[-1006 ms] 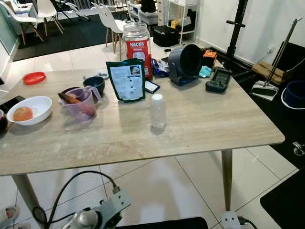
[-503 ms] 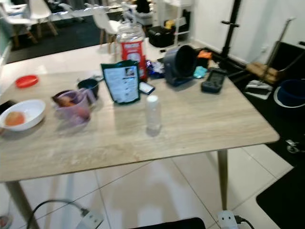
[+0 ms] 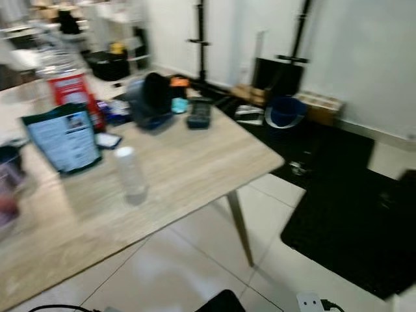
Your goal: Restocking fridge
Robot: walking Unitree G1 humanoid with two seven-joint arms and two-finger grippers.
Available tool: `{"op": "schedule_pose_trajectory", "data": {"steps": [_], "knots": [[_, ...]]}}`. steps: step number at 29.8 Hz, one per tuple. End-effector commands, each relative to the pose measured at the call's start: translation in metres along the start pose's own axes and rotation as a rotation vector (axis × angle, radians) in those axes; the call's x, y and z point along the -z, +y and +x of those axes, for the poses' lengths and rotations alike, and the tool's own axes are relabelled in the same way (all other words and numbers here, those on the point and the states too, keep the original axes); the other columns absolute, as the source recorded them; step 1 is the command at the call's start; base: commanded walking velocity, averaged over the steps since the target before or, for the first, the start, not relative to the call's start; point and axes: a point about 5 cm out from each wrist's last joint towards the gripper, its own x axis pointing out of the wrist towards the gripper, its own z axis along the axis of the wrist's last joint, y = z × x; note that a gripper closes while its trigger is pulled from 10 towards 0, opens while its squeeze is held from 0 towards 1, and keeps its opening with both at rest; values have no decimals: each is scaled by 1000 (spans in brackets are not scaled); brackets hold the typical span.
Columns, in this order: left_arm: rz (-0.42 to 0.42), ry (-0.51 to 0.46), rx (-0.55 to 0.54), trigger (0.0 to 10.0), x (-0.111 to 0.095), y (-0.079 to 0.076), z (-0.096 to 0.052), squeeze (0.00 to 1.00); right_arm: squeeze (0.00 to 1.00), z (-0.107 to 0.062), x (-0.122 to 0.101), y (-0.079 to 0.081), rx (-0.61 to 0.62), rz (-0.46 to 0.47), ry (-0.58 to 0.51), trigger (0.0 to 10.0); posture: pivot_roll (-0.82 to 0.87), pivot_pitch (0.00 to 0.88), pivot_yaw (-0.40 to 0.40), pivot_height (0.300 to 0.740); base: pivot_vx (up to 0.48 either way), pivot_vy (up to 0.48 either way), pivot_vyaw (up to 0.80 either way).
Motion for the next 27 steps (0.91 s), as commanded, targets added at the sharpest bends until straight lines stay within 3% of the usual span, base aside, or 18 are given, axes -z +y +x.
{"op": "schedule_pose_trajectory", "data": {"steps": [1, 5, 27], "knots": [[-23, 13, 21, 10000, 4, -9, 1, 0, 0, 0, 2, 1, -1, -20, 18, 10000, -26, 0, 25, 740, 0, 0, -781], [-71, 14, 33, 10000, 5, -10, 1, 0, 0, 0, 4, 1, 2, -30, 28, 10000, -26, 0, 25, 740, 0, 0, -781], [-65, 14, 47, 10000, 6, -15, 2, 0, 0, 0, 7, -3, 12, -55, 57, 10000, -25, 0, 14, 740, 0, 0, -781]]}}
